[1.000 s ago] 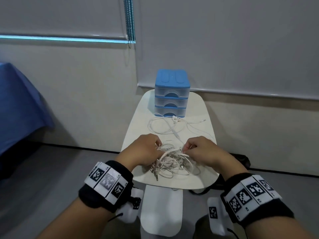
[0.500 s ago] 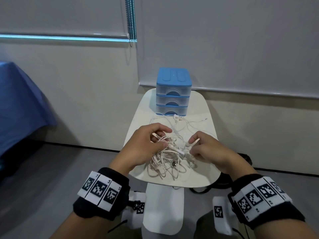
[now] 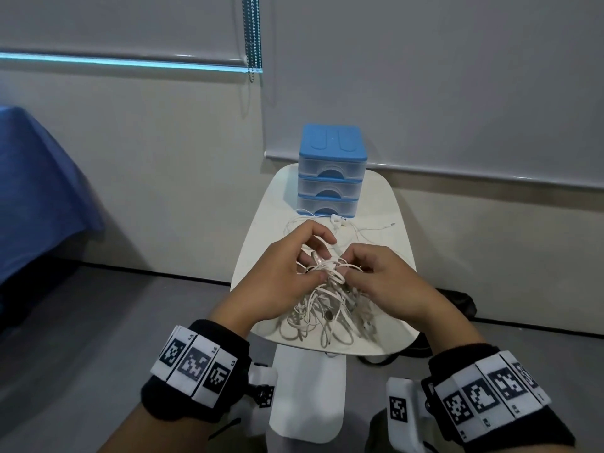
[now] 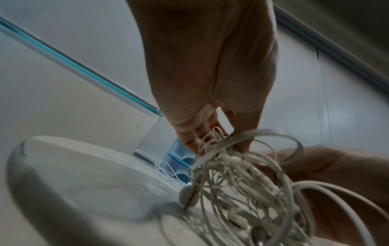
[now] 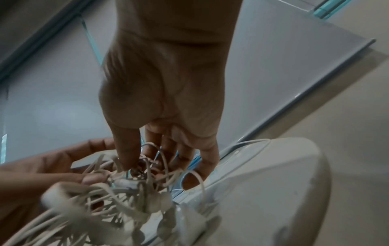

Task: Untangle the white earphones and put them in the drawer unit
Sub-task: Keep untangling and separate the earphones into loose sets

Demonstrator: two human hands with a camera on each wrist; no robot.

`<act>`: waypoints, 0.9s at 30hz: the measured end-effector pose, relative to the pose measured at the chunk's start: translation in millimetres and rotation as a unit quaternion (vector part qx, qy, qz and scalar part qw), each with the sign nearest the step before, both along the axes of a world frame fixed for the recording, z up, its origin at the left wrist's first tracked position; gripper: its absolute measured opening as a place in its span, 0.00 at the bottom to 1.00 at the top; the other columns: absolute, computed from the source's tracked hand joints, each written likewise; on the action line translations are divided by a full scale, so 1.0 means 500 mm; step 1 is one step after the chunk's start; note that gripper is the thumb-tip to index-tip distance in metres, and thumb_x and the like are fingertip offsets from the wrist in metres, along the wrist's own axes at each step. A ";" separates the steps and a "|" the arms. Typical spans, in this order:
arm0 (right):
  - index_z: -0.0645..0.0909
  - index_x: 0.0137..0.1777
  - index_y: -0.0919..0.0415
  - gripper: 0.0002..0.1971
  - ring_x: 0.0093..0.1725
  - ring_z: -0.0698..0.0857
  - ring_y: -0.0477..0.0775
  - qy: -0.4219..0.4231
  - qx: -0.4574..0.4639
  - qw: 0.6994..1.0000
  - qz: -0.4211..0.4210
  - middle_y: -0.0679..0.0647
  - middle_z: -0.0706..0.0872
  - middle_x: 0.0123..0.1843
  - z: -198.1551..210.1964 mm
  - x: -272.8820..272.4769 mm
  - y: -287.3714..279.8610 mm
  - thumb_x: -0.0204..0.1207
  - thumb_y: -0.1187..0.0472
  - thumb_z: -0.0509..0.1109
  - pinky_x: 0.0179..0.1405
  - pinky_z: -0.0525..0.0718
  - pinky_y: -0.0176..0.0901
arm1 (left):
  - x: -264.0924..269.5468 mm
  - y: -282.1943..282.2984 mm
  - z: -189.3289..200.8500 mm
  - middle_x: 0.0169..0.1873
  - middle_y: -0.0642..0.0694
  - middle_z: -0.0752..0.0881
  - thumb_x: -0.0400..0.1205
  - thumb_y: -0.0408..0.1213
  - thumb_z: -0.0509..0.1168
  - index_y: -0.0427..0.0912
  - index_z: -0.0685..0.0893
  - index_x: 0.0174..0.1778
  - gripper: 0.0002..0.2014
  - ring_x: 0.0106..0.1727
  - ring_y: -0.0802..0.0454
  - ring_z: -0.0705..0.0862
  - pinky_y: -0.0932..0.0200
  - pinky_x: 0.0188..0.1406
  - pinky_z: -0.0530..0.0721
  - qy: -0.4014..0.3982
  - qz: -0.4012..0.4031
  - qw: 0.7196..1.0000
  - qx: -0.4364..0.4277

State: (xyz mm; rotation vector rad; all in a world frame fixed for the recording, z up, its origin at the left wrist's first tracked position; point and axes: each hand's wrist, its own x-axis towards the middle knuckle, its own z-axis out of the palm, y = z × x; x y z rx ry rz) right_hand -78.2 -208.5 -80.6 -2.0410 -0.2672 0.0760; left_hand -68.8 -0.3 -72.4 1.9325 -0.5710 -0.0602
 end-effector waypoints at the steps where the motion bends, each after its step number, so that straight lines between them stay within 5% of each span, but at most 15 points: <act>1: 0.85 0.45 0.62 0.06 0.36 0.80 0.46 0.004 0.016 1.000 -0.005 0.49 0.87 0.37 -0.003 0.000 -0.002 0.84 0.62 0.73 0.44 0.77 0.43 | 0.001 0.002 -0.001 0.55 0.56 0.85 0.80 0.29 0.77 0.63 0.79 0.61 0.25 0.50 0.48 0.85 0.50 0.54 0.89 0.007 0.005 1.000 -0.006; 7: 0.82 0.43 0.55 0.08 0.40 0.79 0.52 0.026 0.091 0.994 -0.056 0.53 0.87 0.40 -0.022 -0.005 0.001 0.85 0.60 0.72 0.46 0.77 0.51 | -0.012 0.021 -0.016 0.63 0.53 0.83 0.80 0.23 0.68 0.59 0.71 0.65 0.28 0.63 0.54 0.84 0.56 0.56 0.87 0.089 0.015 0.996 0.000; 10: 0.81 0.44 0.56 0.07 0.41 0.80 0.53 0.028 0.108 0.992 -0.059 0.56 0.87 0.40 -0.024 -0.003 0.005 0.85 0.60 0.73 0.46 0.77 0.53 | -0.014 0.015 -0.022 0.61 0.53 0.83 0.78 0.25 0.68 0.65 0.69 0.66 0.32 0.59 0.55 0.85 0.49 0.54 0.89 0.095 0.009 0.994 0.055; 14: 0.83 0.44 0.53 0.06 0.39 0.83 0.54 0.000 0.080 0.994 -0.075 0.61 0.89 0.42 -0.018 0.007 0.001 0.82 0.60 0.75 0.48 0.81 0.55 | 0.000 0.010 -0.024 0.55 0.49 0.87 0.78 0.27 0.72 0.68 0.75 0.64 0.30 0.50 0.41 0.88 0.41 0.51 0.90 0.101 0.026 0.993 0.051; 19: 0.87 0.44 0.52 0.07 0.36 0.78 0.50 -0.030 0.067 0.993 -0.096 0.52 0.85 0.37 -0.009 0.015 -0.026 0.78 0.66 0.78 0.44 0.76 0.50 | 0.007 0.015 -0.018 0.48 0.52 0.89 0.80 0.30 0.74 0.64 0.81 0.62 0.24 0.49 0.42 0.86 0.51 0.49 0.87 0.069 0.049 0.996 0.028; 23: 0.89 0.43 0.54 0.07 0.31 0.78 0.47 -0.040 0.045 0.993 -0.105 0.51 0.87 0.35 -0.002 0.009 -0.046 0.78 0.68 0.78 0.39 0.74 0.45 | 0.011 0.021 -0.001 0.47 0.52 0.90 0.79 0.31 0.76 0.61 0.83 0.59 0.20 0.38 0.58 0.82 0.67 0.41 0.82 0.037 0.062 0.997 0.006; 27: 0.90 0.43 0.49 0.10 0.36 0.84 0.49 -0.035 -0.020 0.995 -0.088 0.52 0.91 0.41 0.003 0.004 -0.044 0.76 0.68 0.79 0.43 0.80 0.47 | 0.010 0.015 0.008 0.46 0.52 0.89 0.79 0.30 0.76 0.60 0.83 0.57 0.19 0.37 0.58 0.80 0.60 0.43 0.84 0.031 0.060 0.998 0.000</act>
